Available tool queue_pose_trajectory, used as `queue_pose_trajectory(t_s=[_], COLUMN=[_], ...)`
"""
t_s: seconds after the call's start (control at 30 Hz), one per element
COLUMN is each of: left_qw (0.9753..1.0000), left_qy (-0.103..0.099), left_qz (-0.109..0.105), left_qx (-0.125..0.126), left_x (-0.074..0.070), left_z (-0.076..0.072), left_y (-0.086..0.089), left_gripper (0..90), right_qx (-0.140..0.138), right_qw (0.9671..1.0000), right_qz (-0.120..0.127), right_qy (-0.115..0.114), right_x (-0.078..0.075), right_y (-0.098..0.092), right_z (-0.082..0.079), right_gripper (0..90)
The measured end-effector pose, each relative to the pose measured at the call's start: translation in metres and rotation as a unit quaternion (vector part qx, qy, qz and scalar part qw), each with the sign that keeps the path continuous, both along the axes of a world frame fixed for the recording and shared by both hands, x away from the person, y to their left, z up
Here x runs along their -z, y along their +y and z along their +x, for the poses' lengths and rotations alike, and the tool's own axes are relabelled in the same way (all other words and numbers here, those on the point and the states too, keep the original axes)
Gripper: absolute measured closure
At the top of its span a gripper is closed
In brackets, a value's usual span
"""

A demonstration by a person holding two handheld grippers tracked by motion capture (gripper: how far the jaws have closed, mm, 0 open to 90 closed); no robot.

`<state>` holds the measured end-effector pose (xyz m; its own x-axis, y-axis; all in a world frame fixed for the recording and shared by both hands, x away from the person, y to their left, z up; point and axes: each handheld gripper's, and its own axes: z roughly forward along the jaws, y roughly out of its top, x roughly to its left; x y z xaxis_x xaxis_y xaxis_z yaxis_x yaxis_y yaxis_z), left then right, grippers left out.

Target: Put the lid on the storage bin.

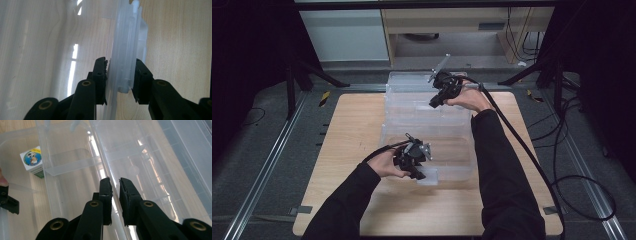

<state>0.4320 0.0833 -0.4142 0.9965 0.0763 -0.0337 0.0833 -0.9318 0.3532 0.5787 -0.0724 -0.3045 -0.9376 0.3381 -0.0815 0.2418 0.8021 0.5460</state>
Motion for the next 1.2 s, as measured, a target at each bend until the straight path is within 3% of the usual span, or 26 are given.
queue_pose_trajectory(t_s=[0.13, 0.4, 0.57, 1.0, 1.2], left_qw=[1.0000, 1.0000, 0.9999, 1.0000, 1.0000], left_qy=[0.000, -0.004, -0.009, 0.004, 0.007], left_qz=[0.001, 0.002, 0.008, 0.001, 0.002], left_qx=[-0.001, -0.001, -0.001, 0.001, -0.003], left_x=[0.000, 0.000, -0.001, 0.000, 0.000], left_z=[0.000, 0.000, -0.001, 0.001, 0.001], left_y=[0.000, -0.001, -0.002, -0.001, -0.002], left_gripper=[67.4, 67.7, 67.8, 68.1, 68.1], right_qx=[-0.003, -0.007, -0.009, -0.031, -0.044], right_qw=[0.9997, 0.9992, 0.9990, 0.9981, 0.9982], right_qz=[-0.023, -0.037, -0.038, -0.042, -0.024], right_qy=[0.008, 0.015, 0.024, 0.033, 0.032], right_x=[-0.003, -0.006, -0.007, -0.014, -0.015], right_y=[0.004, 0.009, 0.008, 0.007, 0.002], right_z=[0.001, -0.001, -0.001, -0.012, -0.020], right_gripper=[82.0, 85.0, 85.6, 86.9, 87.8])
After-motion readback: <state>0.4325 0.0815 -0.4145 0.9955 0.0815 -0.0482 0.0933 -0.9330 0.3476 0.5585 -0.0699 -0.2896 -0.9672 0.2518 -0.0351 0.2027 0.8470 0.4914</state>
